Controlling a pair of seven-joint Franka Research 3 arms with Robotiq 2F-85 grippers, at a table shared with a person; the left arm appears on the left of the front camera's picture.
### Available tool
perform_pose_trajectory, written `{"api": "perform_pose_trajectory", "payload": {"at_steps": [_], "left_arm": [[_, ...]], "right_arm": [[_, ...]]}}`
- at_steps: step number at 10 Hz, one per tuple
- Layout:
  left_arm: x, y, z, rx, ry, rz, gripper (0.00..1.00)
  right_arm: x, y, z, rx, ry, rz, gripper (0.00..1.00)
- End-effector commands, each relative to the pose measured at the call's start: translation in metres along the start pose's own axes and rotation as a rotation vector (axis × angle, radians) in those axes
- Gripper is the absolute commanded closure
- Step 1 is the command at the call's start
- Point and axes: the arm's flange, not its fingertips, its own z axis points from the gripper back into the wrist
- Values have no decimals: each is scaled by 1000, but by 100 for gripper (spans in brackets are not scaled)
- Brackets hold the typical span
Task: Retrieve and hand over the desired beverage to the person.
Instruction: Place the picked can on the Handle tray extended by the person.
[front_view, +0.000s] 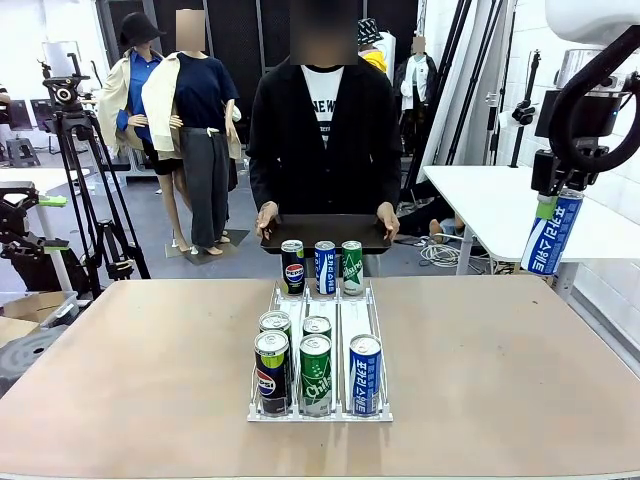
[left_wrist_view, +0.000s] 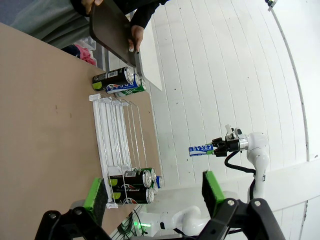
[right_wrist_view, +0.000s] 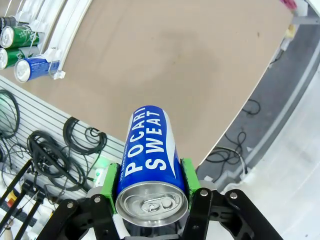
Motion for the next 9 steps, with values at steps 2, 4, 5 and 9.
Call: {"api": "perform_pose_trajectory", "payload": {"at_steps": [2, 4, 5, 9], "left_arm": [[0, -2, 0, 0, 0, 1, 0], [0, -2, 0, 0, 0, 1, 0], [0, -2, 0, 0, 0, 1, 0], [0, -2, 0, 0, 0, 1, 0]], "right_arm": [[-1, 1, 2, -4, -3, -3, 89], [-1, 1, 2, -4, -3, -3, 89], [-1, 1, 2, -4, -3, -3, 89], [-1, 1, 2, -4, -3, -3, 89]]}}
